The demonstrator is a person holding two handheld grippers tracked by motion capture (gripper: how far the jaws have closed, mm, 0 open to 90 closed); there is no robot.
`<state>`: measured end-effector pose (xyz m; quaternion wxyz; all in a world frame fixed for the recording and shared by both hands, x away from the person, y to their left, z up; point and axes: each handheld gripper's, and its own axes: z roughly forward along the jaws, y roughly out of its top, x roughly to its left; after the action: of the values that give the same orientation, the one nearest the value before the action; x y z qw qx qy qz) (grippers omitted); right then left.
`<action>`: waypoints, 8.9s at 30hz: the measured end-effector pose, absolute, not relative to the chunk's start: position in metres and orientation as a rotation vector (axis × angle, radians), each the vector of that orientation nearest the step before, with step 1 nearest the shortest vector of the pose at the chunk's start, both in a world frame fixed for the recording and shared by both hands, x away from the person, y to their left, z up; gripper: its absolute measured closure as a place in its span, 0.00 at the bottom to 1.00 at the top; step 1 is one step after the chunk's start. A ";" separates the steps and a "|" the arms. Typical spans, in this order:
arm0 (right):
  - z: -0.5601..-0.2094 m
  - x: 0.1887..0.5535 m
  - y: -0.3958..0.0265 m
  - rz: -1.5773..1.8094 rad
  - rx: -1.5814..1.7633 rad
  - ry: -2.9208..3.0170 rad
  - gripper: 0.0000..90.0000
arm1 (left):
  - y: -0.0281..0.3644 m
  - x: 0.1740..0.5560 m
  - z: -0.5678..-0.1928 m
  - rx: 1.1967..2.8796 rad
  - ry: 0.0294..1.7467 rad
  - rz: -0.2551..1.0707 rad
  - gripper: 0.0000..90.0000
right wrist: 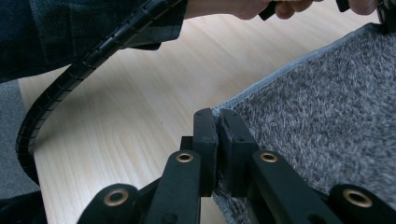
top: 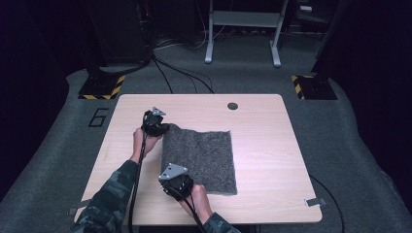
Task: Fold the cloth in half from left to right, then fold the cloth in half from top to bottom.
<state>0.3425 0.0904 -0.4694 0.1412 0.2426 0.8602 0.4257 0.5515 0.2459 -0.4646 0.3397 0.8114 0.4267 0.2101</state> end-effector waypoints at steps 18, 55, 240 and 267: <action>-0.428 0.340 0.100 1.356 0.659 2.386 0.95 | 0.245 0.556 -0.413 2.205 1.079 0.657 0.96; -0.472 0.324 -0.008 1.268 0.988 2.284 0.95 | 0.123 0.576 -0.444 2.343 0.916 0.542 0.96; -0.515 0.445 -0.064 0.854 1.314 2.307 0.25 | 0.168 0.449 -0.511 2.336 0.940 0.500 0.16; -0.485 0.495 -0.078 1.012 1.355 2.263 0.17 | 0.212 0.502 -0.482 2.153 1.086 0.418 0.16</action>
<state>0.4946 -0.0783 -0.4851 0.1573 0.4737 0.7910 0.3538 0.5023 0.2116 -0.4821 0.3403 0.8273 0.4172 0.1607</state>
